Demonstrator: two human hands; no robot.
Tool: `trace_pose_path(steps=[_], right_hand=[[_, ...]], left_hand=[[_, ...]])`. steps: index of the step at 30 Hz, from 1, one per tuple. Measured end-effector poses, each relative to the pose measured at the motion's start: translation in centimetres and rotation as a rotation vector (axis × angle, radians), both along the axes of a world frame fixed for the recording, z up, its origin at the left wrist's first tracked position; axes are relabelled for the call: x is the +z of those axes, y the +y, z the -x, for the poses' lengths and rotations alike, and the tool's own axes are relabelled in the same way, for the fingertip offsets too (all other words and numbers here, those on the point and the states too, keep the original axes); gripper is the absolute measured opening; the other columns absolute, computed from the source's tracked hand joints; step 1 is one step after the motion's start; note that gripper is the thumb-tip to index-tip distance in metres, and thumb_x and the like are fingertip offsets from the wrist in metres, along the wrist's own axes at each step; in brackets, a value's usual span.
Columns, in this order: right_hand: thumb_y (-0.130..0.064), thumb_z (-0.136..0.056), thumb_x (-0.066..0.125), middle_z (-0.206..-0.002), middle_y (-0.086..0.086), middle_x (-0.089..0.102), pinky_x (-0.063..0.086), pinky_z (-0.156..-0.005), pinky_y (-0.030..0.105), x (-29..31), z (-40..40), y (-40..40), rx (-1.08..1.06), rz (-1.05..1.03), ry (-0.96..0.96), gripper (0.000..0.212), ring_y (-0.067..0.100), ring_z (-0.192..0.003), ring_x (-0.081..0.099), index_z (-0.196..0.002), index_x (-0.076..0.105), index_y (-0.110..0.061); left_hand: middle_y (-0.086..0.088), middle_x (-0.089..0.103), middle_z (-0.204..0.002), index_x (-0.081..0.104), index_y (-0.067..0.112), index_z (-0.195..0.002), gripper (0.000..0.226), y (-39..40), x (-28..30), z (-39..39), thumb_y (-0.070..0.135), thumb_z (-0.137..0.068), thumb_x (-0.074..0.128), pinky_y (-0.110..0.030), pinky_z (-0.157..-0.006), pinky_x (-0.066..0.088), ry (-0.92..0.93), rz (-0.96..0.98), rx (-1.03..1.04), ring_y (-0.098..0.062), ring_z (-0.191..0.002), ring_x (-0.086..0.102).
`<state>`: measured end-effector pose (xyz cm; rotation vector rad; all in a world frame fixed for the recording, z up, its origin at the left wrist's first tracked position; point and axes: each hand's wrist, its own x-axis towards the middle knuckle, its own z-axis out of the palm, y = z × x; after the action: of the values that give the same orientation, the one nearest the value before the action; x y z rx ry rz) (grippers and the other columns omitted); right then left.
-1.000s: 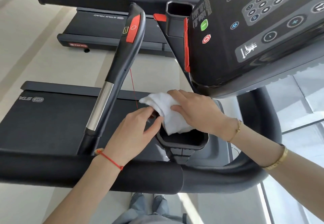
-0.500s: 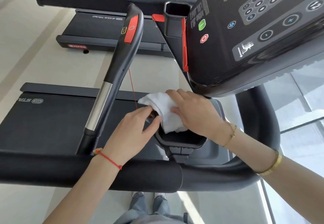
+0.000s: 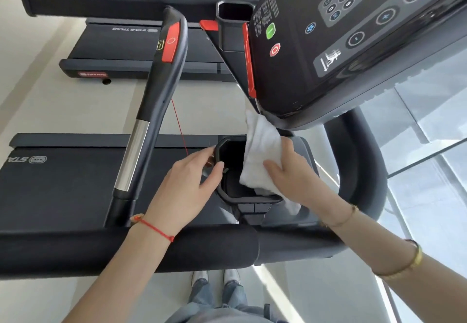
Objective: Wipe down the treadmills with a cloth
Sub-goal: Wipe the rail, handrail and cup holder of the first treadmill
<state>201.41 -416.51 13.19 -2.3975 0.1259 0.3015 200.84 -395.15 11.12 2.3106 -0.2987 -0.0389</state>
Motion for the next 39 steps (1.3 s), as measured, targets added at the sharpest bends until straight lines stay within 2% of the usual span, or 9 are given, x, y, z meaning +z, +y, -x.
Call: trace_pose_path(steps=[6, 12, 16, 20, 23, 26, 29, 33, 39], right_hand=[[-0.022, -0.099, 0.049, -0.071, -0.008, 0.049, 0.037, -0.049, 0.012, 0.1, 1.1, -0.8, 0.012, 0.019, -0.041, 0.034, 0.002, -0.062, 0.047, -0.125, 0.037, -0.003], [-0.021, -0.102, 0.046, -0.079, -0.028, 0.050, 0.037, -0.065, 0.001, 3.3, 5.1, -3.3, 0.115, 0.019, -0.226, 0.042, -0.018, -0.072, 0.052, -0.143, 0.038, -0.022], [-0.026, -0.104, 0.041, -0.126, -0.036, 0.048, 0.033, -0.091, 0.001, 6.0, 6.5, -4.0, 0.493, -0.003, -0.270, 0.049, -0.019, -0.112, 0.046, -0.150, 0.026, -0.033], [-0.035, -0.103, 0.037, -0.157, -0.019, 0.024, 0.015, -0.116, 0.011, 5.1, 6.4, -2.3, 0.817, 0.183, -0.150, 0.054, -0.004, -0.141, 0.024, -0.154, 0.018, -0.030], [-0.045, -0.103, 0.031, -0.159, -0.002, 0.025, 0.007, -0.122, 0.023, 3.7, 5.9, 0.5, 0.890, 0.419, -0.288, 0.060, 0.009, -0.147, 0.019, -0.154, 0.019, -0.015], [-0.048, -0.103, 0.034, -0.151, 0.001, 0.040, 0.029, -0.114, 0.027, 2.8, 5.1, 2.3, 0.806, 0.426, -0.290, 0.060, 0.016, -0.138, 0.038, -0.150, 0.028, -0.011], [-0.048, -0.102, 0.036, -0.138, -0.003, 0.054, 0.040, -0.103, 0.028, 2.9, 5.2, 0.9, 0.766, 0.418, -0.279, 0.053, 0.016, -0.123, 0.053, -0.143, 0.041, -0.014], [-0.043, -0.099, 0.044, -0.127, -0.001, 0.062, 0.029, -0.111, 0.017, 3.2, 5.6, -2.1, 0.794, 0.521, -0.364, 0.050, 0.017, -0.120, 0.056, -0.136, 0.051, -0.010], [-0.066, -0.088, 0.005, -0.093, -0.006, 0.062, 0.043, -0.077, 0.034, 2.9, 3.5, 2.5, 0.725, 0.464, -0.185, 0.069, 0.021, -0.084, 0.059, -0.106, 0.053, -0.019]], left_hand=[[0.015, 0.066, -0.107, 0.057, 0.027, -0.130, 0.040, 0.2, -0.2, -0.1, 0.043, -0.096, 0.045, -0.020, -0.089, 0.049, -0.016, -0.004, -0.004, 0.001, -0.098, 0.060], [0.012, 0.062, -0.129, 0.051, 0.027, -0.139, 0.048, 0.9, 0.1, -0.2, 0.046, -0.099, 0.034, -0.025, -0.103, 0.045, -0.031, -0.041, -0.041, -0.002, -0.117, 0.056], [0.002, 0.067, -0.119, 0.059, 0.018, -0.130, 0.039, 1.1, 0.5, -0.4, 0.033, -0.102, 0.036, -0.002, -0.086, 0.038, -0.055, 0.019, -0.003, 0.011, -0.088, 0.058], [0.010, 0.067, -0.121, 0.058, 0.026, -0.134, 0.036, 1.2, 1.2, -0.4, 0.031, -0.103, 0.038, -0.016, -0.099, 0.044, -0.033, 0.091, -0.008, -0.001, -0.112, 0.060], [-0.001, 0.071, -0.089, 0.058, 0.027, -0.133, 0.034, 1.3, 1.0, -0.2, 0.028, -0.103, 0.042, -0.018, -0.076, 0.051, -0.016, 0.123, -0.009, -0.006, -0.076, 0.063], [0.009, 0.055, -0.059, 0.060, 0.025, -0.132, 0.033, 1.0, 0.8, -0.1, 0.022, -0.101, 0.048, -0.009, -0.058, 0.041, -0.018, 0.149, 0.002, -0.005, -0.055, 0.051], [0.012, 0.068, -0.084, 0.060, 0.025, -0.132, 0.034, 0.9, 0.9, -0.1, 0.023, -0.100, 0.050, -0.005, -0.072, 0.044, -0.013, 0.161, 0.007, -0.002, -0.080, 0.062], [0.024, 0.064, -0.097, 0.057, 0.027, -0.135, 0.036, 1.2, 0.6, -0.1, 0.027, -0.100, 0.048, 0.001, -0.079, 0.039, -0.023, 0.134, -0.011, 0.011, -0.096, 0.058], [0.012, 0.067, -0.077, 0.058, 0.031, -0.132, 0.033, 0.9, 0.5, -0.2, 0.028, -0.101, 0.046, -0.011, -0.065, 0.046, -0.041, 0.168, 0.004, -0.006, -0.069, 0.060]])
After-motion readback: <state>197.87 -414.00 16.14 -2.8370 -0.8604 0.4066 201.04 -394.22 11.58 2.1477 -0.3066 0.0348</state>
